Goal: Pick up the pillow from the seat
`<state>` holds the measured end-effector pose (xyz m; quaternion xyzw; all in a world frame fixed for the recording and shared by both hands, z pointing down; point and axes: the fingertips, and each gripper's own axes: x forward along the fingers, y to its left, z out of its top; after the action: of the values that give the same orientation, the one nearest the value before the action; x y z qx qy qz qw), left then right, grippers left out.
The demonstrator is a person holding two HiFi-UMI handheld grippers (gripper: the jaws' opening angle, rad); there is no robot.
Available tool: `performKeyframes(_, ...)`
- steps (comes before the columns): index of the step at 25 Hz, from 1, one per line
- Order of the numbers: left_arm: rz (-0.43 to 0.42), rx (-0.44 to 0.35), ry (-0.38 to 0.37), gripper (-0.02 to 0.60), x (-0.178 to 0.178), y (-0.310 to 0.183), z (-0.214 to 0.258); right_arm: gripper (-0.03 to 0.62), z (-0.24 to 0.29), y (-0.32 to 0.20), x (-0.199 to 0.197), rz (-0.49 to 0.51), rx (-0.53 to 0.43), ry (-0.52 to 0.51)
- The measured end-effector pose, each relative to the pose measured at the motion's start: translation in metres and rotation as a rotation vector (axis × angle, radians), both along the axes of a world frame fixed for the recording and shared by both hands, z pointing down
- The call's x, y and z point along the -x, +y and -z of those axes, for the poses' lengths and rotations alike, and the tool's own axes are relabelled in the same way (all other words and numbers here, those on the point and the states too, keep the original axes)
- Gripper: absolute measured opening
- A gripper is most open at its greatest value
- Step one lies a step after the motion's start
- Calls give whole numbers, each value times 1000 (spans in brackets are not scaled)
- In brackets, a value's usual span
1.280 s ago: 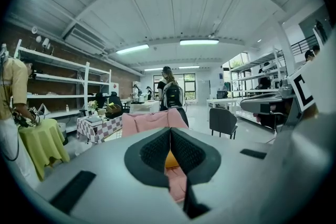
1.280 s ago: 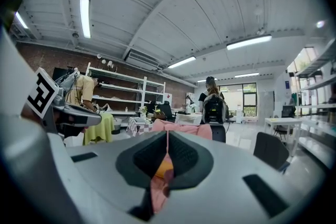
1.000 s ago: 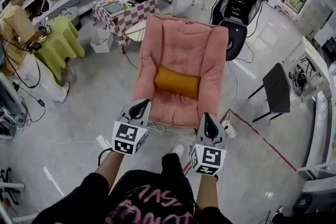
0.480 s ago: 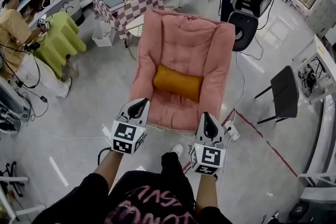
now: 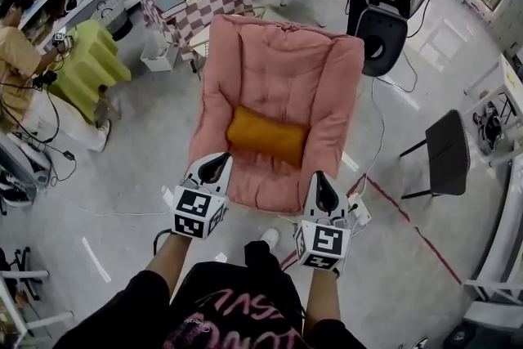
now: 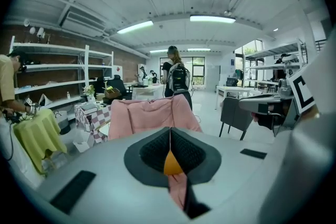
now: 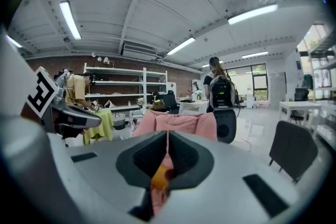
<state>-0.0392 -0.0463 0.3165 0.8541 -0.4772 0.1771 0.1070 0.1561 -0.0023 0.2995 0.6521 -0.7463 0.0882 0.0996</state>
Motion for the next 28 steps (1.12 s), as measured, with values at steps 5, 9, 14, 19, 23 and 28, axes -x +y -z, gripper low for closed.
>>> performKeyframes(5,15,7,-25,11,-21,-14,-5,21,-4,-21,-23,17,5,-12)
performKeyframes(9,18,-2,-53,11,-28,-22,-4,21,-6,-33,-31,29,6,-31)
performKeyframes(14,35,-17,-41,11,-29,-30,6,21,0,-42,-32,45,-6,-46)
performKeyframes(19,34,-26,-36,11,-25,-35,12,21,7,-46,-29,45,-14,-35)
performKeyframes(23,17,-25,-28,11,-24,-38,12,21,6,-48,-22,46,-8,-20)
performKeyframes(28,-1,-25,-13,11,-18,-49,10,21,6,-56,-12,37,-2,-2)
